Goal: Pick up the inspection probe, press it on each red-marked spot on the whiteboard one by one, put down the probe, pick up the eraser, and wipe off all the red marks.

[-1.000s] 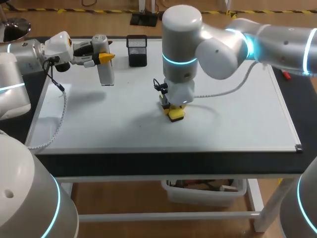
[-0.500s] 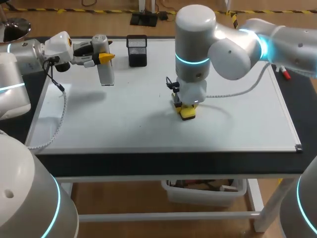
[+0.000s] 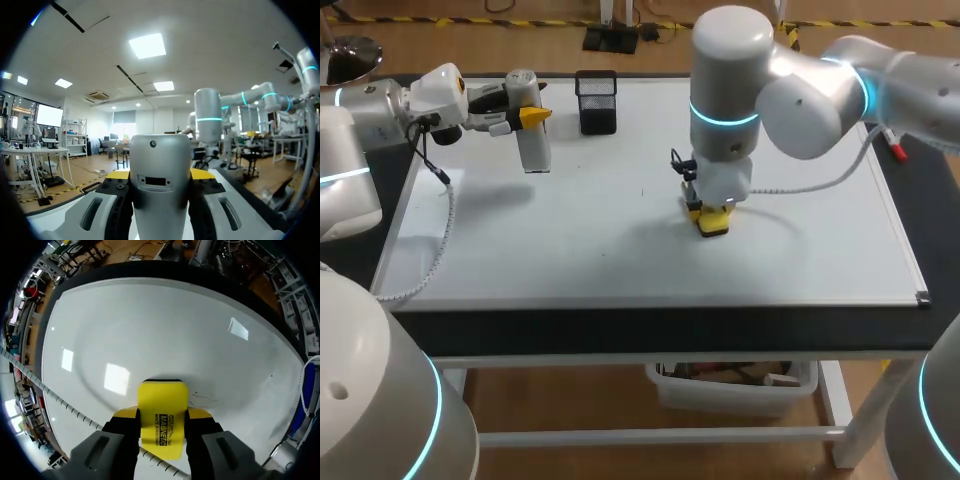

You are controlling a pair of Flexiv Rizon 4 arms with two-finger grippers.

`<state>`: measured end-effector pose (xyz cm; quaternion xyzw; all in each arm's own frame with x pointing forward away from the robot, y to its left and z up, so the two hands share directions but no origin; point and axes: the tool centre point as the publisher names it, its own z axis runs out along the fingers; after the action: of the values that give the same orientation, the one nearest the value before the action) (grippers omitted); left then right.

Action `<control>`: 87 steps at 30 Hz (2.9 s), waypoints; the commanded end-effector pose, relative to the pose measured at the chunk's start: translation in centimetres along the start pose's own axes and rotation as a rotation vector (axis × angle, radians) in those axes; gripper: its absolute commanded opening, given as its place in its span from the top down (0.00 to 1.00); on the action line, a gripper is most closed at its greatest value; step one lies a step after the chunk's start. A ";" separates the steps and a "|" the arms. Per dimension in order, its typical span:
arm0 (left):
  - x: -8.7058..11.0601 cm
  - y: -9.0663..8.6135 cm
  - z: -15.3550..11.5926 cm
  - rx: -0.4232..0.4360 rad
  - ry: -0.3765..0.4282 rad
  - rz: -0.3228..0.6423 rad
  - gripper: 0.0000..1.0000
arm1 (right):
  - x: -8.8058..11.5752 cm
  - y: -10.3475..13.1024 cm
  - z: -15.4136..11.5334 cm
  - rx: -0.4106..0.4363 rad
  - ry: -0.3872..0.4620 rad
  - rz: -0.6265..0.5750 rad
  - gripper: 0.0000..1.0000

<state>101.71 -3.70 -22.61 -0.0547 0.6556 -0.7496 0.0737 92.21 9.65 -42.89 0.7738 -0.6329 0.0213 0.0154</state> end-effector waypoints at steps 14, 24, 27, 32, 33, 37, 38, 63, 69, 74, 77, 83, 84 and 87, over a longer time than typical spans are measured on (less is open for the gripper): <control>0.0 0.0 0.0 0.003 0.000 0.002 1.00 | 3.4 -3.5 -5.1 -0.056 -0.074 0.095 1.00; 0.0 0.0 0.0 0.003 0.000 0.002 1.00 | 3.4 -3.5 -5.1 -0.056 -0.074 0.095 1.00; 0.0 0.0 0.0 0.003 0.000 0.002 1.00 | 3.4 -3.9 -4.9 -0.060 -0.083 0.108 1.00; 0.0 0.0 0.0 0.003 0.000 0.002 1.00 | 3.0 -6.9 -5.4 -0.013 -0.089 0.104 1.00; 0.0 0.0 0.0 0.003 0.000 0.002 1.00 | 2.9 -7.7 -5.5 -0.008 -0.099 0.105 1.00; 0.0 0.0 0.0 0.003 0.000 0.002 1.00 | 3.0 -11.1 -5.5 0.007 -0.096 0.096 1.00; 0.0 0.0 0.0 0.003 0.000 0.002 1.00 | 3.1 -11.8 -5.4 0.010 -0.091 0.098 1.00; 0.0 0.0 0.0 0.003 0.000 0.002 1.00 | 5.1 -19.9 -1.5 -0.012 -0.042 0.198 1.00; 0.0 0.0 0.0 0.003 0.000 0.002 1.00 | 5.8 -20.2 -1.1 0.011 -0.026 0.205 1.00; 0.0 0.0 0.0 0.003 0.000 0.002 1.00 | 6.1 -20.2 -0.6 0.019 -0.014 0.205 1.00; 0.0 0.0 0.0 0.003 0.000 0.002 1.00 | 6.1 -20.2 -0.5 0.022 -0.016 0.202 1.00; 0.0 0.0 0.0 0.003 0.000 0.002 1.00 | 6.0 -20.2 -0.2 0.036 -0.014 0.183 1.00; 0.0 0.0 0.0 0.003 0.000 0.002 1.00 | 6.0 -20.2 -0.1 0.036 -0.014 0.181 1.00; 0.0 0.0 0.0 0.003 0.000 0.002 1.00 | 6.0 -20.2 0.1 0.031 -0.012 0.172 0.38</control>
<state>101.70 -3.70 -22.61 -0.0548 0.6555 -0.7496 0.0737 113.07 7.87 -42.54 0.7158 -0.6978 0.0280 -0.0031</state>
